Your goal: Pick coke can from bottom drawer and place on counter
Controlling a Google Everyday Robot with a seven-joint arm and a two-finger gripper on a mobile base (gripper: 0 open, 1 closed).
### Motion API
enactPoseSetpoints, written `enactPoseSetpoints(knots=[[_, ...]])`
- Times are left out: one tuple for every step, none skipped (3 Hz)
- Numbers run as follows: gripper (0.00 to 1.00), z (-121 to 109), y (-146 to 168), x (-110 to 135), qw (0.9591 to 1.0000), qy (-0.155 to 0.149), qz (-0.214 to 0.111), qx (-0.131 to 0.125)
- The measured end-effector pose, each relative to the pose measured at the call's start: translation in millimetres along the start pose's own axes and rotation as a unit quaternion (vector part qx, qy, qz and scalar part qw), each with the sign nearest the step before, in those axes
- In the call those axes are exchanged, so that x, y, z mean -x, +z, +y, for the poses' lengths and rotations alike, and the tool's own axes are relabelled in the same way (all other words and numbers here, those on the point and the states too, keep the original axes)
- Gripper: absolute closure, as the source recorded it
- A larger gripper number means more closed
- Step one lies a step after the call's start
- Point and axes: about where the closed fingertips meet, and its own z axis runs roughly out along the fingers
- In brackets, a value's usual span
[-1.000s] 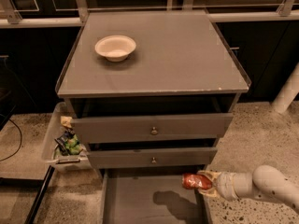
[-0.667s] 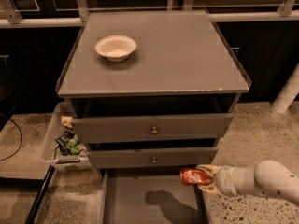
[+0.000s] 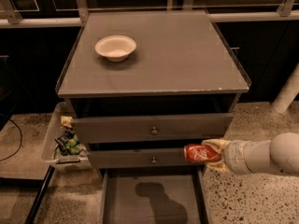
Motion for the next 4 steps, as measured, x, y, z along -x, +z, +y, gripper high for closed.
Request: enactPoseSetpoints(knots=[[1.0,0,0,0,1.0,0.0,0.0,0.0],[1.0,-9,-7,17,0.9995,-0.025,-0.016,-0.003],[1.0,-45,-32,46,0.9968,-0.069,-0.039,-0.014],[1.0,-89,-62,67,0.9931,-0.094,-0.067,-0.021]])
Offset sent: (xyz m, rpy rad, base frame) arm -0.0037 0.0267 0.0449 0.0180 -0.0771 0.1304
